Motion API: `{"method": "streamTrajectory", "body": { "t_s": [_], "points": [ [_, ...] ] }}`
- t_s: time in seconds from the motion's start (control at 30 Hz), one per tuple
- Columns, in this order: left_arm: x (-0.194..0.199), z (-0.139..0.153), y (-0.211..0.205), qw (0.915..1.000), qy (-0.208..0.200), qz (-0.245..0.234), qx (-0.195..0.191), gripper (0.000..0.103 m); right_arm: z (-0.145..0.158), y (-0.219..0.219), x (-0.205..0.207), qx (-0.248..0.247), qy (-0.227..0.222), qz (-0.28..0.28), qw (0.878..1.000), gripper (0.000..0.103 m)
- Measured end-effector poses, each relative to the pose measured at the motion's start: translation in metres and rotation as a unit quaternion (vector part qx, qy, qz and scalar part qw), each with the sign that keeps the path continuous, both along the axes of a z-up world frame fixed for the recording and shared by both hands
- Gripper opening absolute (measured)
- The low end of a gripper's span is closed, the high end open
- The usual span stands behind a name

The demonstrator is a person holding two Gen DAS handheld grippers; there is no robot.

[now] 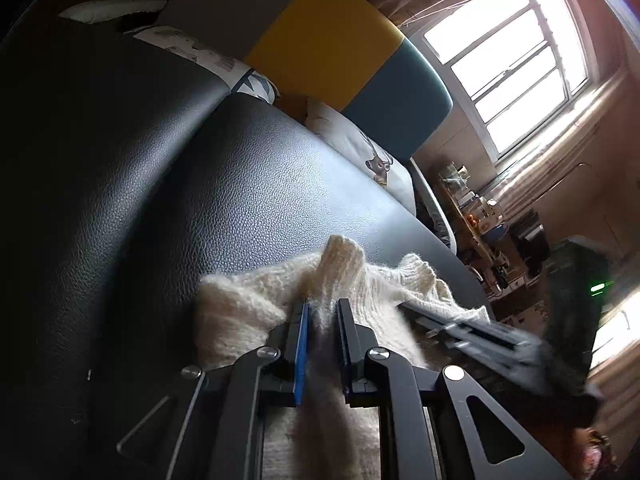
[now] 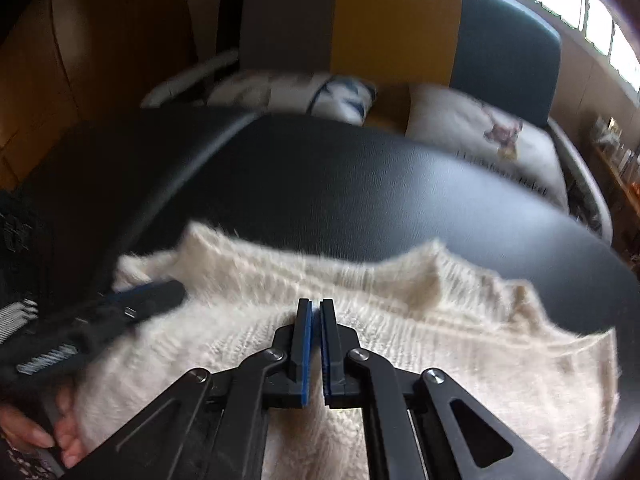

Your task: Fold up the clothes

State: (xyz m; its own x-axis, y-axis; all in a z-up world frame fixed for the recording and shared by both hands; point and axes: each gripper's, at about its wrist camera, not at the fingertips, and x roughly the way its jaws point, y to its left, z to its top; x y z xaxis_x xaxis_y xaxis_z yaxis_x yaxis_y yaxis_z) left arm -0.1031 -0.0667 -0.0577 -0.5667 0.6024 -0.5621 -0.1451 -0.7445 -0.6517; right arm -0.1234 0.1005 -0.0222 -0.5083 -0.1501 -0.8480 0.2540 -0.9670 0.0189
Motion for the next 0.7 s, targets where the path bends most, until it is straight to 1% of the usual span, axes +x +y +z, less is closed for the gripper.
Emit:
{"method": "streamTrajectory", "body": {
  "t_s": [0.03,0.1,0.2,0.23,0.33,0.4,0.43,0.47,0.5,0.53,0.57,0.7],
  "points": [
    [0.0,0.0,0.0,1.0,0.0,0.0,0.001,0.014,-0.005,0.001,-0.002,-0.007,-0.005,-0.002,1.0,0.002],
    [-0.001,0.0,0.0,1.0,0.0,0.0,0.003,0.014,-0.006,0.005,0.0,-0.025,-0.01,-0.005,1.0,0.003],
    [-0.002,-0.002,0.0,1.0,-0.001,-0.001,0.01,0.014,0.0,0.014,0.002,-0.052,-0.024,-0.01,0.998,0.014],
    [-0.002,-0.002,0.0,0.9999,-0.001,-0.001,0.01,0.014,0.004,0.018,0.003,-0.057,-0.028,-0.016,0.998,0.022],
    [-0.003,-0.002,0.0,0.9999,-0.001,-0.001,0.011,0.014,0.009,0.022,0.002,-0.057,-0.042,-0.033,0.997,0.022],
    [-0.003,-0.002,-0.001,0.9999,-0.001,-0.001,0.011,0.014,0.004,0.016,-0.001,-0.041,-0.059,-0.03,0.997,0.022],
    [-0.003,-0.002,-0.001,0.9999,-0.001,-0.001,0.011,0.014,0.0,0.012,-0.003,-0.026,-0.061,-0.024,0.998,0.022],
    [-0.003,-0.002,-0.002,0.9999,-0.001,-0.001,0.01,0.014,-0.004,0.006,-0.003,-0.005,-0.054,-0.016,0.998,0.014],
    [-0.003,-0.001,-0.001,0.9999,-0.001,-0.001,0.01,0.014,-0.005,0.002,-0.004,0.01,-0.044,-0.011,0.999,0.01],
    [-0.004,-0.001,-0.001,1.0,0.0,-0.001,0.01,0.014,-0.004,0.0,-0.004,0.018,-0.032,-0.007,0.999,0.004],
    [-0.004,-0.001,-0.001,1.0,0.0,-0.001,0.01,0.014,-0.002,-0.001,-0.005,0.026,-0.02,-0.004,0.999,0.0],
    [-0.003,-0.001,-0.001,1.0,0.0,-0.001,0.01,0.014,0.003,-0.008,-0.009,0.054,0.025,0.006,0.998,0.0]
  ]
}}
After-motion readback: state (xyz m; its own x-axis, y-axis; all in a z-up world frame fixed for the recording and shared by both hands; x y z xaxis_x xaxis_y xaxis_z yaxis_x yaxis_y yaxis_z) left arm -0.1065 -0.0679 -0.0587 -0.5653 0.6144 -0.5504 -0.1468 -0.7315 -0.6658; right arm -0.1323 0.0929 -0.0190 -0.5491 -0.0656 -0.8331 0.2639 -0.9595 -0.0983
